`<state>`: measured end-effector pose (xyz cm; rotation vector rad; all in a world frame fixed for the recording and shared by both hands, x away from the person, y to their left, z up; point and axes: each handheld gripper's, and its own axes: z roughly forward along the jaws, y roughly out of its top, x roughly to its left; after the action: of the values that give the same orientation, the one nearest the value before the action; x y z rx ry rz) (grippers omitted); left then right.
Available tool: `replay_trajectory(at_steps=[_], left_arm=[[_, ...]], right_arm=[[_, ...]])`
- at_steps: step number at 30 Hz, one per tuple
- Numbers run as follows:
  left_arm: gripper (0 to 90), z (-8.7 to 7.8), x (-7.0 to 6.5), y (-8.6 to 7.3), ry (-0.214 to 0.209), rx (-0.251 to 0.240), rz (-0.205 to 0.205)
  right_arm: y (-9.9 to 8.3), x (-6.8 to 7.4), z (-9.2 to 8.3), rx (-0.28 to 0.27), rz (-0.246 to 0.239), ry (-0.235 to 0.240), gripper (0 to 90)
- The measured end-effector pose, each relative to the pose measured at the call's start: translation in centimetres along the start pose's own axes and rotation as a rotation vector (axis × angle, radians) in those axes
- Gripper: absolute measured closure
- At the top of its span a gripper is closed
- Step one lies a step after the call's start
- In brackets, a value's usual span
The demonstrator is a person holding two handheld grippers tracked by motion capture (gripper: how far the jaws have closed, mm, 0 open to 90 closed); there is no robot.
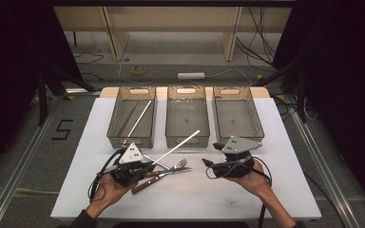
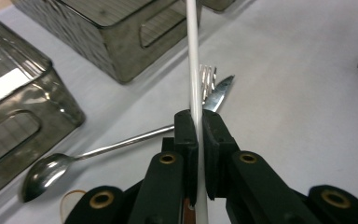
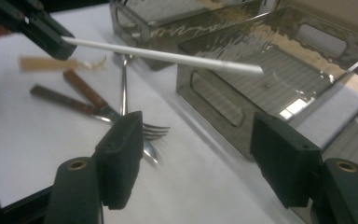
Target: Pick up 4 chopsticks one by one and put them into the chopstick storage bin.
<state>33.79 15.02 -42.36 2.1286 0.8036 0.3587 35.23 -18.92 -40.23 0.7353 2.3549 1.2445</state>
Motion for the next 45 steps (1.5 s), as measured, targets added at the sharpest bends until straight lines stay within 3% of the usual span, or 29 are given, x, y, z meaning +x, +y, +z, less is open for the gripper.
replay_trajectory(at_steps=[4,7,12,15,23,28,37,45], left_arm=[[85.6,-0.5,0.7,-0.2,0.018,-0.031,-0.038],[85.6,-0.8,1.3,-0.4,0.032,-0.043,-0.063],[85.6,-1.2,2.0,-0.5,0.051,-0.057,-0.102],[85.6,-1.4,2.4,-0.6,0.056,-0.057,-0.123],[85.6,-1.9,4.2,0.1,0.104,-0.086,-0.186],[85.6,-2.2,6.6,0.7,0.161,-0.107,-0.247],[85.5,-0.9,10.7,1.5,0.253,-0.082,-0.331],[85.5,-0.6,12.7,2.1,0.294,-0.071,-0.364]], right_arm=[[-1.5,-0.3,-0.9,-0.075,0.099,-0.006,35.8],[-2.6,-0.5,-1.3,-0.109,0.183,0.028,35.4],[-3.3,-0.6,-1.8,-0.137,0.220,0.000,32.8],[-3.6,-0.8,-2.1,-0.154,0.249,0.007,31.9],[-4.1,-0.2,-2.6,-0.145,0.255,0.006,31.2],[-4.5,0.1,-2.8,-0.150,0.261,0.007,30.1],[-4.6,0.5,-3.0,-0.146,0.255,0.016,29.5],[-4.7,0.8,-3.2,-0.147,0.253,0.027,29.5]])
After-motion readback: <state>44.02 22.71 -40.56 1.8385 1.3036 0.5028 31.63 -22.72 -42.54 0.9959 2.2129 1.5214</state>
